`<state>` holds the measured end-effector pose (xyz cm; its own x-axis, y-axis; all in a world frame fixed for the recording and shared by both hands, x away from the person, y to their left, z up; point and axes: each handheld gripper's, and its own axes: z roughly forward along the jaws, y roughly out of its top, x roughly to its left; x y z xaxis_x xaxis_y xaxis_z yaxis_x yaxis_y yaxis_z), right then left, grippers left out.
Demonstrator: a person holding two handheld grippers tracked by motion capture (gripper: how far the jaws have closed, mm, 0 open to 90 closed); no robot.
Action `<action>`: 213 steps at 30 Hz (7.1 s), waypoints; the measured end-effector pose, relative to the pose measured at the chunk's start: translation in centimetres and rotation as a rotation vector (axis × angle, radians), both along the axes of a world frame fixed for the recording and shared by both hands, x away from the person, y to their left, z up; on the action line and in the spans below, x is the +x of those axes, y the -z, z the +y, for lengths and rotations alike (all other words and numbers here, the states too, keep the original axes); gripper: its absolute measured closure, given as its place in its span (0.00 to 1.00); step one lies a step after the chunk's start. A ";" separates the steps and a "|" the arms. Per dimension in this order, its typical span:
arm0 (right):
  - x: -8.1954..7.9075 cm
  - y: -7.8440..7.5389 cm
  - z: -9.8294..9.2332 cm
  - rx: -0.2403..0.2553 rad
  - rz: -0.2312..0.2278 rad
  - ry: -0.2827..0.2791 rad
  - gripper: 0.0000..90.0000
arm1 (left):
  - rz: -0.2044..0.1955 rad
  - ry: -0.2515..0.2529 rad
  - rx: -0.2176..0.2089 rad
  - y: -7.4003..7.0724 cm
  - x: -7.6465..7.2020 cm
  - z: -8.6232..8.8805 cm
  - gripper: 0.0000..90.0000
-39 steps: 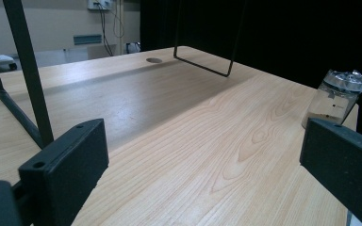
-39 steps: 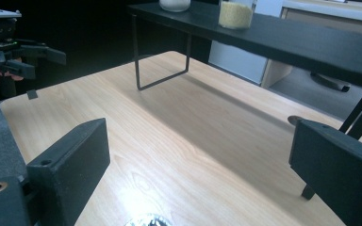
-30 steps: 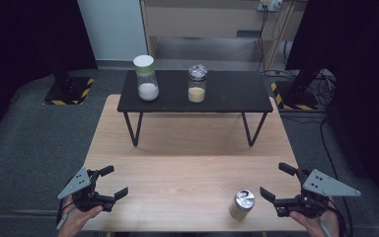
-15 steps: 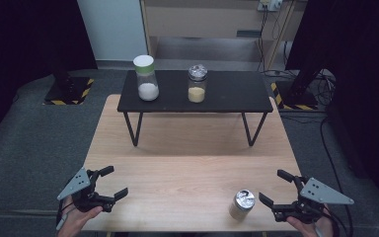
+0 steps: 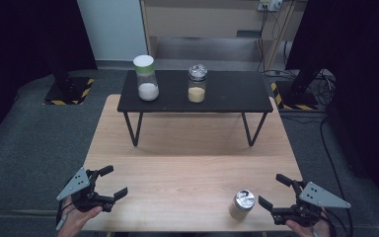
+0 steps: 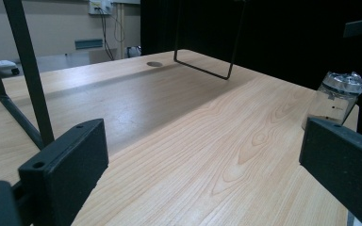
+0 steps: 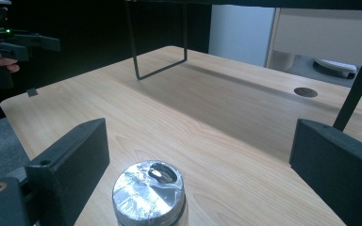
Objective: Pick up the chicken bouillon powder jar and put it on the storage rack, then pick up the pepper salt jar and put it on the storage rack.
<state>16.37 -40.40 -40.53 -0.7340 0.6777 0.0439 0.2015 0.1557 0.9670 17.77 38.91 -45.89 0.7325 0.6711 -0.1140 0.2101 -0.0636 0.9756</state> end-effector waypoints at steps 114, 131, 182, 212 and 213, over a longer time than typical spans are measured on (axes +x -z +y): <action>5.1 -0.5 4.1 -0.227 0.206 -0.195 0.12 | 0.011 0.006 0.008 -0.1 0.1 -0.1 0.01; 5.2 -0.3 4.7 -0.278 0.192 -0.195 0.36 | 0.010 0.005 0.009 -0.1 0.1 -0.1 0.01; 7.4 -5.0 4.8 -0.299 0.196 -0.237 0.39 | 0.012 0.005 0.006 0.0 0.2 0.0 0.01; 11.2 -11.5 5.5 -0.345 0.180 -0.288 0.39 | 0.012 0.005 0.004 0.0 0.2 0.0 0.01; 11.3 -11.7 5.5 -0.346 0.179 -0.288 0.39 | 0.011 0.005 0.004 0.0 0.2 0.0 0.01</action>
